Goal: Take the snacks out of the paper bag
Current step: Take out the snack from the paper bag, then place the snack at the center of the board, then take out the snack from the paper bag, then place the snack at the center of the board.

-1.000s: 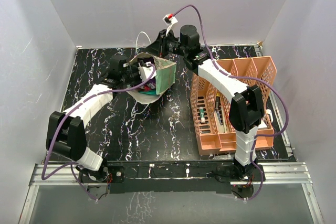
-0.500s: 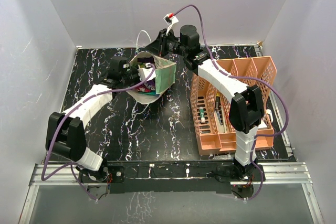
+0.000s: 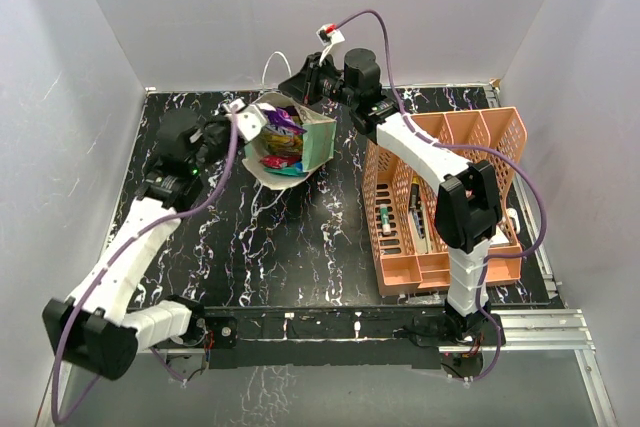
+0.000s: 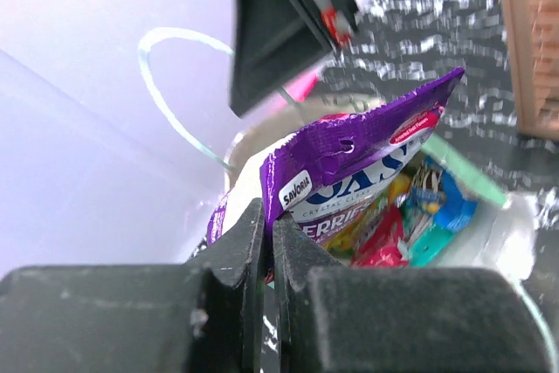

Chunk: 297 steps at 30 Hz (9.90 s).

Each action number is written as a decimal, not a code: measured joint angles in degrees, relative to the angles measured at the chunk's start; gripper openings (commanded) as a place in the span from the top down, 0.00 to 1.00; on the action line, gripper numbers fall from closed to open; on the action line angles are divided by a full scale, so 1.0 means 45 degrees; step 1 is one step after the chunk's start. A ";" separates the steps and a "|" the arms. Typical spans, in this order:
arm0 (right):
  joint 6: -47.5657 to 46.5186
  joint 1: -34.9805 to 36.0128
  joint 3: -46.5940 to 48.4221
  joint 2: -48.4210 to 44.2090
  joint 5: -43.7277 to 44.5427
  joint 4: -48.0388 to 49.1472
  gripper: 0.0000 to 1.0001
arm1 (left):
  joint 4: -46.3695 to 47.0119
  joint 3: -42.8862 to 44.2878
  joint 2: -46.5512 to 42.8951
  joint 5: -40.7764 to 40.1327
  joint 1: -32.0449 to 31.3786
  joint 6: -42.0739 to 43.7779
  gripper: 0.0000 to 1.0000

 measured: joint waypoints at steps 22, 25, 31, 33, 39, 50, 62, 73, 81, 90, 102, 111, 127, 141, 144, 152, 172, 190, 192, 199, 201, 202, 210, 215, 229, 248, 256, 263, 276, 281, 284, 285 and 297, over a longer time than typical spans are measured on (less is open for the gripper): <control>0.0063 -0.0301 0.0000 0.0151 -0.0651 0.0233 0.93 | -0.7912 0.2637 -0.3929 -0.3725 -0.0005 -1.4275 1.00; 0.0117 -0.0355 0.0000 0.0151 -0.0709 0.0209 0.93 | -0.8208 0.1749 -0.3769 -0.3152 -0.0005 -1.5849 1.00; 0.0350 -0.0374 0.0000 0.0165 -0.0738 0.0160 0.93 | -0.6708 -0.1996 -0.4697 -0.0597 -0.0219 -1.9307 1.00; 0.0364 -0.0374 -0.0010 0.0165 -0.0690 0.0165 0.93 | -0.6776 -0.2574 -0.4843 -0.0107 -0.0588 -1.9773 1.00; 0.0374 -0.0374 -0.0267 0.0141 -0.0369 0.0209 0.93 | -0.6173 -0.2992 -0.4503 0.0350 -0.2599 -2.0478 1.00; 0.0058 -0.0379 -0.0418 0.0024 0.0272 -0.0146 0.93 | -0.1617 -0.6717 -0.1982 -0.1642 -0.6781 -2.4640 1.00; -0.0092 -0.0379 -0.0675 -0.0044 0.0306 -0.0238 0.93 | -0.3138 -0.5668 0.0559 -0.4716 -0.6411 -2.3732 1.00; -0.0097 -0.0316 -0.0699 -0.0053 0.0257 -0.0243 0.93 | -0.3803 -0.4930 0.1933 -0.5921 -0.6339 -2.2207 0.65; -0.0102 -0.0214 -0.0699 -0.0053 0.0262 -0.0253 0.93 | -0.4614 -0.4726 0.0957 -0.6411 -0.6329 -2.1114 0.30; -0.0277 -0.0087 -0.0699 -0.0053 0.0272 -0.0452 0.93 | -0.3900 -0.5100 -0.3837 -0.4240 -0.6402 -2.0376 0.18; -0.0418 0.0019 -0.0714 -0.0121 -0.0029 -0.0933 0.93 | -0.5192 -0.0083 -0.1049 -0.5051 -0.5994 -1.7539 0.10; -0.0593 0.0359 -0.1292 -0.0845 -0.0126 -0.1195 0.93 | -0.5945 0.2453 0.1185 -0.4959 -0.2302 -1.5752 0.53; -0.0219 0.0709 -0.1326 -0.1010 0.0374 -0.1137 0.93 | 0.0005 0.0019 0.3895 -0.7310 -0.2307 -1.7320 0.57; -0.0359 0.0709 -0.1326 -0.1015 0.0408 -0.1141 0.93 | 0.2909 -0.1647 0.3609 -0.1904 -0.1069 -0.5838 0.20; -0.0447 0.0709 -0.1326 -0.1015 0.0408 -0.1151 0.93 | 0.2837 -0.1535 0.3609 -0.1103 -0.0262 -0.3453 0.17; -0.0695 0.0709 -0.1297 -0.1015 0.0355 -0.1268 0.93 | 0.2633 -0.0729 0.4362 0.0525 0.0121 0.0797 0.14; -0.0928 0.0617 -0.0962 -0.1015 0.0311 -0.1661 0.93 | 0.3007 -0.0389 0.6198 0.2006 0.0253 0.2458 0.46; -0.0758 0.0597 -0.0957 -0.1015 0.0369 -0.1685 0.93 | 0.5882 -0.0928 0.6970 0.0967 0.0243 0.2011 0.97; -0.0758 0.0588 -0.0957 -0.1015 0.0408 -0.1681 0.93 | 0.5897 -0.1049 0.6785 0.0767 0.0243 0.1899 1.00; -0.0665 0.0578 -0.1010 -0.1015 0.0442 -0.1540 0.93 | 0.4770 -0.1875 0.4677 0.0277 0.0087 0.1268 1.00; -0.0646 0.0578 -0.1073 -0.1015 0.0476 -0.1433 0.93 | 0.4401 -0.2098 0.3876 0.0078 -0.0068 0.1112 1.00; -0.0636 0.0578 -0.1078 -0.1015 0.0520 -0.1404 0.93 | 0.4143 -0.2137 0.3371 -0.0044 -0.0199 0.1025 1.00; -0.0617 0.0578 -0.1078 -0.1015 0.0719 -0.1316 0.93 | 0.1821 -0.1773 0.0044 -0.1593 -0.1462 -0.0170 1.00; -0.0617 0.0578 -0.1078 -0.1015 0.0738 -0.1321 0.93 | -0.1909 0.0661 -0.1171 -0.2312 -0.1579 -0.3002 1.00; -0.0559 0.0573 -0.1127 -0.1015 0.0685 -0.1277 0.93 | -0.7713 0.1569 -0.4017 0.2618 -0.1826 -0.9000 1.00; -0.0656 0.0573 -0.1909 -0.1515 0.0991 -0.1239 0.93 | -0.9350 0.1175 0.0262 -0.1205 -0.9355 -0.9156 1.00; -0.0661 0.0573 -0.1933 -0.1642 0.1030 -0.1248 0.93 | -0.9408 0.1384 0.1851 -0.2924 -0.9437 -0.8942 1.00; -0.0690 0.0578 -0.2011 -0.1705 0.1122 -0.1282 0.93 | -0.9258 0.1389 0.3055 -0.3963 -0.9423 -0.8442 1.00; -0.0709 0.0578 -0.2171 -0.1807 0.1175 -0.1389 0.93 | -0.7990 0.1379 0.4653 -0.5926 -0.9097 -0.8160 1.00; -0.0763 0.0578 -0.2171 -0.1807 0.1234 -0.1389 0.93 | -0.7344 0.1117 0.4911 -0.6411 -0.8733 -0.8082 1.00; -0.0797 0.0578 -0.2171 -0.1807 0.1263 -0.1389 0.93 | -0.6834 0.0860 0.4949 -0.6611 -0.8558 -0.8043 1.00; -0.0806 0.0578 -0.2171 -0.1807 0.1268 -0.1389 0.93 | -0.6640 0.0777 0.5037 -0.6640 -0.8514 -0.8014 1.00; -0.0913 0.0578 -0.2322 -0.1807 0.1287 -0.1394 0.93 | -0.5100 -0.0355 0.5795 -0.6572 -0.8466 -0.7684 1.00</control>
